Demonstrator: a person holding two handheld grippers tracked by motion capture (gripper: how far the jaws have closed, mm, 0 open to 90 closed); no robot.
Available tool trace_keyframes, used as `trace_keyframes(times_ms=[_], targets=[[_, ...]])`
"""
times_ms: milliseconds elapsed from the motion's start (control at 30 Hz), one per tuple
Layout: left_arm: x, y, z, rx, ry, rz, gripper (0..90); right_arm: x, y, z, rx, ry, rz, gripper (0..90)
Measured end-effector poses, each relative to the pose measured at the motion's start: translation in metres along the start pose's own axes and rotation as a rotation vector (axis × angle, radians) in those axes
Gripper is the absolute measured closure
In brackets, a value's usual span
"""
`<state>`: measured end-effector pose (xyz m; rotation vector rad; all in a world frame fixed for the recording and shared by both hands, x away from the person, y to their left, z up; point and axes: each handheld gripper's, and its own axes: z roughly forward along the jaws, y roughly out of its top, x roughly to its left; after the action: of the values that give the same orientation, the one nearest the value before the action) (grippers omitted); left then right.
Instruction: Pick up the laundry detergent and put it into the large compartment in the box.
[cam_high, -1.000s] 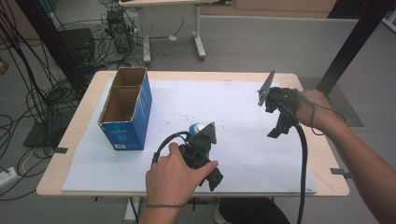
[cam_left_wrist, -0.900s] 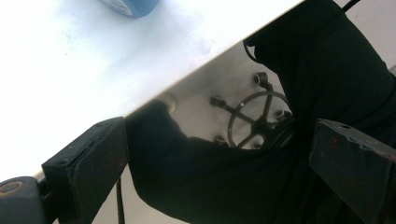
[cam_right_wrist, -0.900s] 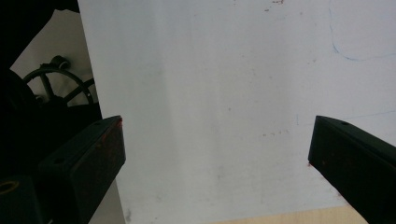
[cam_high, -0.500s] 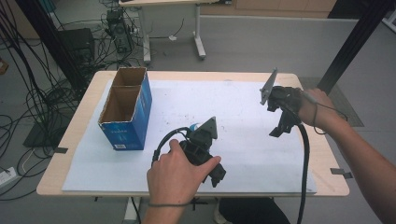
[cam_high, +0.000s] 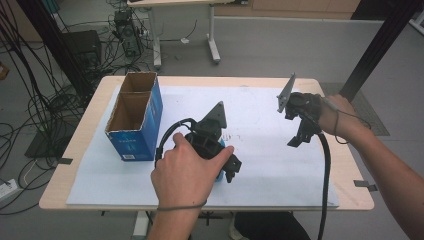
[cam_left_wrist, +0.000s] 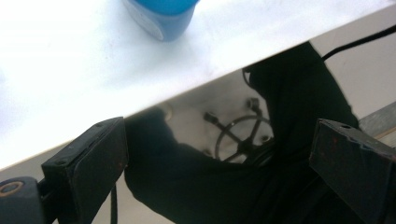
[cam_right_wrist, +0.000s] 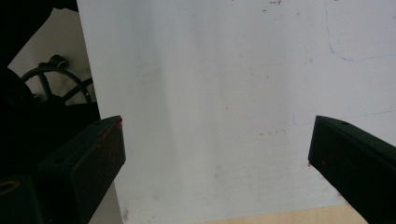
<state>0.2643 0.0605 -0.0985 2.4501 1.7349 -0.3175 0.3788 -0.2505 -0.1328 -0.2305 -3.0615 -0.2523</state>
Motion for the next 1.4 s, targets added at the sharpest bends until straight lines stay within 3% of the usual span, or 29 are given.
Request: trace_keyframes(times_ms=[167,467,700,833,1033,1400], targets=[[0.001,0.008,-0.015,-0.01,-0.003,-0.036,4.9,-0.002,-0.001,0.001,0.001,-0.001,0.007,4.1],[0.005,0.019,-0.039,-0.042,0.005,-0.138,5.1,-0.006,-0.005,0.0,-0.01,0.0,0.018,4.0],[0.007,0.028,-0.043,-0.045,0.021,-0.198,5.0,-0.008,-0.007,0.0,-0.019,0.004,0.017,3.8],[0.008,0.035,-0.044,-0.045,0.046,-0.254,5.2,-0.008,-0.006,0.001,-0.019,0.009,0.009,4.0],[0.017,0.045,-0.043,-0.043,0.045,-0.348,5.0,-0.008,-0.009,0.002,-0.032,0.006,-0.01,4.0],[0.012,0.061,-0.031,-0.012,0.063,-0.431,5.1,-0.009,-0.026,0.006,-0.048,0.009,-0.006,4.0]])
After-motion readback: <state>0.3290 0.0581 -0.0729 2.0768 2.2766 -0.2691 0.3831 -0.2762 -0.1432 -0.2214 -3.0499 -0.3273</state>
